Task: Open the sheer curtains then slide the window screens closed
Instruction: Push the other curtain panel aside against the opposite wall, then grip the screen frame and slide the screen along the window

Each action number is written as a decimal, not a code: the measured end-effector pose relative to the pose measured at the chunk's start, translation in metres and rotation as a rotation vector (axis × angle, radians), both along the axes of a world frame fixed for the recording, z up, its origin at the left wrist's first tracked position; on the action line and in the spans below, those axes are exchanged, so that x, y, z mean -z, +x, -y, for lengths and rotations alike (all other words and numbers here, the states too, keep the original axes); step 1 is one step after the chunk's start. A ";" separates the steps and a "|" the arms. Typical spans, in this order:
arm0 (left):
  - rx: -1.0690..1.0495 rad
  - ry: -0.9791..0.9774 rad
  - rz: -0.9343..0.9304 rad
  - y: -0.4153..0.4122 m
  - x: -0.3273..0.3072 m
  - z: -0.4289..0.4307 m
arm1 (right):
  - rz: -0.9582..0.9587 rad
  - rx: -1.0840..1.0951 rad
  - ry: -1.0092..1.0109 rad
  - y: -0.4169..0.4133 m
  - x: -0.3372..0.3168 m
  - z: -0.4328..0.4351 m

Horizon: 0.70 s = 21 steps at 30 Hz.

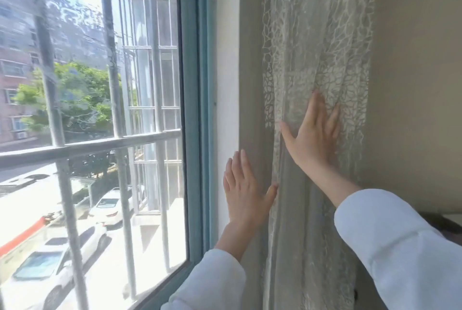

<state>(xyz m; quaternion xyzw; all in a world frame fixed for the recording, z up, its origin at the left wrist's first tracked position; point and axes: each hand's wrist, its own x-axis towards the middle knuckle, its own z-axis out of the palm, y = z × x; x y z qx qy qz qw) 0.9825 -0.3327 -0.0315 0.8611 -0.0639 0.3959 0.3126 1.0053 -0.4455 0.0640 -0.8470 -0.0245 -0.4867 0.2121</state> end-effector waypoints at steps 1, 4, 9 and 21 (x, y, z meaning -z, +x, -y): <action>-0.023 -0.011 -0.003 -0.013 0.001 -0.007 | 0.015 -0.021 -0.003 -0.008 0.002 -0.005; -0.075 -0.019 -0.015 -0.046 0.007 -0.022 | 0.033 -0.064 -0.016 -0.031 0.009 -0.016; -0.171 -0.035 -0.011 -0.087 0.007 -0.044 | 0.005 -0.163 -0.090 -0.066 0.014 -0.041; -0.330 -0.007 0.090 -0.146 0.003 -0.120 | 0.018 -0.422 -0.183 -0.110 0.015 -0.123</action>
